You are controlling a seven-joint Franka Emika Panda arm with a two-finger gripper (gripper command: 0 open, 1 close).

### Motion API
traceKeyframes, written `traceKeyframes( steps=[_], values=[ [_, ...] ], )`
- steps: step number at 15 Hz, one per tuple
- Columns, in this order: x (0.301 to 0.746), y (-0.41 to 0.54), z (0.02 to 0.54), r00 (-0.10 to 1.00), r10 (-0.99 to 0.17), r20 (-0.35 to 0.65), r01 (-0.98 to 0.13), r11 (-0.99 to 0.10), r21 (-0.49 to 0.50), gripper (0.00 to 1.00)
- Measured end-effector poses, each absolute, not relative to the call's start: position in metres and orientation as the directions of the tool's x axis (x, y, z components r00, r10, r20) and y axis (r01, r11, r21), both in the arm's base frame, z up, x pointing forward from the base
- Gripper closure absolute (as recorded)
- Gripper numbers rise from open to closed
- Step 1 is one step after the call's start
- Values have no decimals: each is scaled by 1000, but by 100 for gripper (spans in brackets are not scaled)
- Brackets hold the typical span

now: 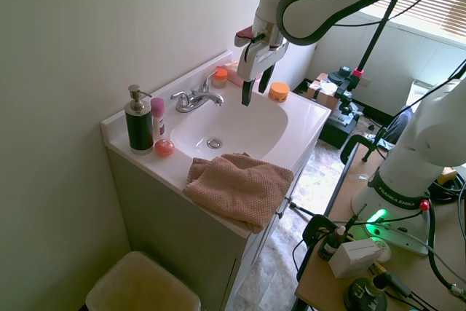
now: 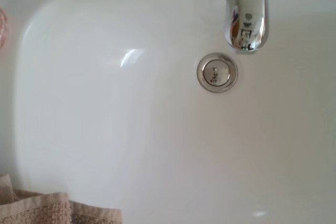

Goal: Wipe the sink

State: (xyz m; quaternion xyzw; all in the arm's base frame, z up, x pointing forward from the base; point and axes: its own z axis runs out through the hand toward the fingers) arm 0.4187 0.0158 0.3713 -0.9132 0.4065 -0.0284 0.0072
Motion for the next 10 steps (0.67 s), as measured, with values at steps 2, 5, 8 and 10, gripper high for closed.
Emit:
traceKeyframes(
  steps=[2, 5, 8, 10],
  values=[
    [418, 18, 371, 669, -742, 40, -741, -670, -36, 0],
    [402, 69, 357, 742, -670, 24, -670, -742, -22, 0],
    [372, 128, 339, 801, -598, 10, -598, -801, -1, 0],
    [355, 158, 329, 829, -559, 14, -559, -829, 13, 0]
  ],
)
